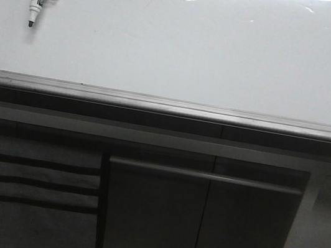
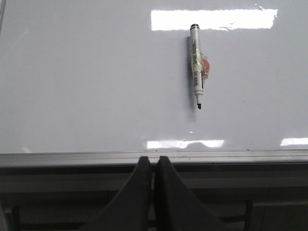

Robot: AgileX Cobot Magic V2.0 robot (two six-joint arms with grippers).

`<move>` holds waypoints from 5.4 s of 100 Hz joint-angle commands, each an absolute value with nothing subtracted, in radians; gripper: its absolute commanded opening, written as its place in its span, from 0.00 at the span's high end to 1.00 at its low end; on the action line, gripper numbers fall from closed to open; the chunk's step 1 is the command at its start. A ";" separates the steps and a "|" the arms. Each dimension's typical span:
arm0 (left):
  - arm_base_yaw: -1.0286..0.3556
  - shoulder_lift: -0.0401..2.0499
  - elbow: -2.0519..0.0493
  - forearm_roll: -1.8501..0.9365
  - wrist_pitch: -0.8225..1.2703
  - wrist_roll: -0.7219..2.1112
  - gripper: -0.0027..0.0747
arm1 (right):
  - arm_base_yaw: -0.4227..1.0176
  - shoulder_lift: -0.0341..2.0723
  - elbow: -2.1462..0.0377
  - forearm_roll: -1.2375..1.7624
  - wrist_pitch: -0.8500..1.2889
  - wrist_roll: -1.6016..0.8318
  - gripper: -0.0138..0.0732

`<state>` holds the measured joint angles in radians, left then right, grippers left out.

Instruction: Write number 0 on whiteboard

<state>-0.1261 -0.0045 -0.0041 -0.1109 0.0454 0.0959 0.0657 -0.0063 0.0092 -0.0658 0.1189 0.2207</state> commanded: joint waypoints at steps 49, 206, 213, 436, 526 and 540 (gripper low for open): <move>-0.131 -0.032 0.020 -0.114 -0.025 0.092 0.99 | 0.058 -0.028 0.022 -0.069 0.040 0.220 0.93; -0.131 0.257 -0.504 -0.123 0.393 0.090 0.99 | 0.060 0.243 -0.558 -0.200 0.437 0.144 0.93; -0.131 0.314 -0.545 -0.123 0.424 0.090 0.99 | 0.060 0.299 -0.591 -0.200 0.481 0.111 0.93; -0.288 1.545 -1.123 -0.166 0.074 0.092 0.61 | 0.060 0.401 -0.606 -0.183 0.564 0.111 0.50; -0.560 1.295 -1.123 -0.096 0.712 0.421 0.99 | 0.196 0.680 -0.777 0.214 0.721 -0.230 0.50; -0.709 1.299 -1.123 -0.096 0.840 0.488 0.99 | 0.279 0.821 -0.863 0.279 0.779 -0.370 0.50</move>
